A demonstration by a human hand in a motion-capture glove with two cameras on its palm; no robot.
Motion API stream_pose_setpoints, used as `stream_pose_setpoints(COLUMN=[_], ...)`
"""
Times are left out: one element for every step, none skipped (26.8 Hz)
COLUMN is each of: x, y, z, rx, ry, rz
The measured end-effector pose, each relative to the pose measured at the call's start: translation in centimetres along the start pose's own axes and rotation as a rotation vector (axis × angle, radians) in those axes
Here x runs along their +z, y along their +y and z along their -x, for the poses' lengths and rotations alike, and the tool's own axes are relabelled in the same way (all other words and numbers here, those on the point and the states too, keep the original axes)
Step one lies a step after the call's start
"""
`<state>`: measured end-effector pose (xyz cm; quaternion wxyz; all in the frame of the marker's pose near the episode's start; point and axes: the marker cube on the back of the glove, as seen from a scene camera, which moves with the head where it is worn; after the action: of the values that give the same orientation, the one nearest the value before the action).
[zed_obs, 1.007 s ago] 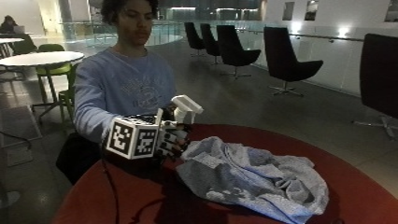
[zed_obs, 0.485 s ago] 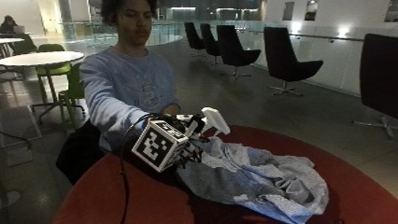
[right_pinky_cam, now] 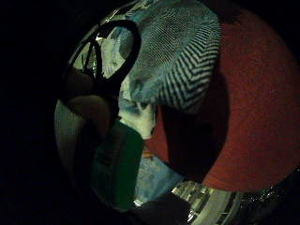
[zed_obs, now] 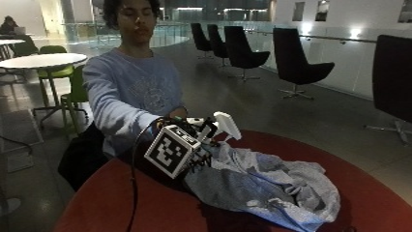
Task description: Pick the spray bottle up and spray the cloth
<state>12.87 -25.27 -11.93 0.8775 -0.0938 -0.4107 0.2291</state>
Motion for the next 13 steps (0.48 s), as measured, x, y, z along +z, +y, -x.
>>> stream_pose_setpoints(x=[0.02,0.04,0.07,0.10,0.13,0.16,0.18,0.19,0.17,0.14,0.11,0.09,0.09], y=[0.00,0.01,0.01,0.01,0.02,0.03,0.05,0.07,0.10,0.13,0.15,0.15,0.15], z=[0.07,0.11,0.14,0.15,0.16,0.16,0.18,0.21,0.25,0.30,0.36,0.41,0.47], rx=[-0.002,-0.004,-0.006,-0.007,-0.008,-0.009,-0.011,-0.012,-0.014,-0.015,-0.016,-0.016,-0.016], ry=[-0.002,-0.003,-0.005,-0.007,-0.009,-0.011,-0.014,-0.017,-0.019,-0.020,-0.019,-0.018,-0.017], rz=[-0.001,-0.002,-0.004,-0.005,-0.007,-0.009,-0.011,-0.013,-0.015,-0.017,-0.019,-0.021,-0.022])
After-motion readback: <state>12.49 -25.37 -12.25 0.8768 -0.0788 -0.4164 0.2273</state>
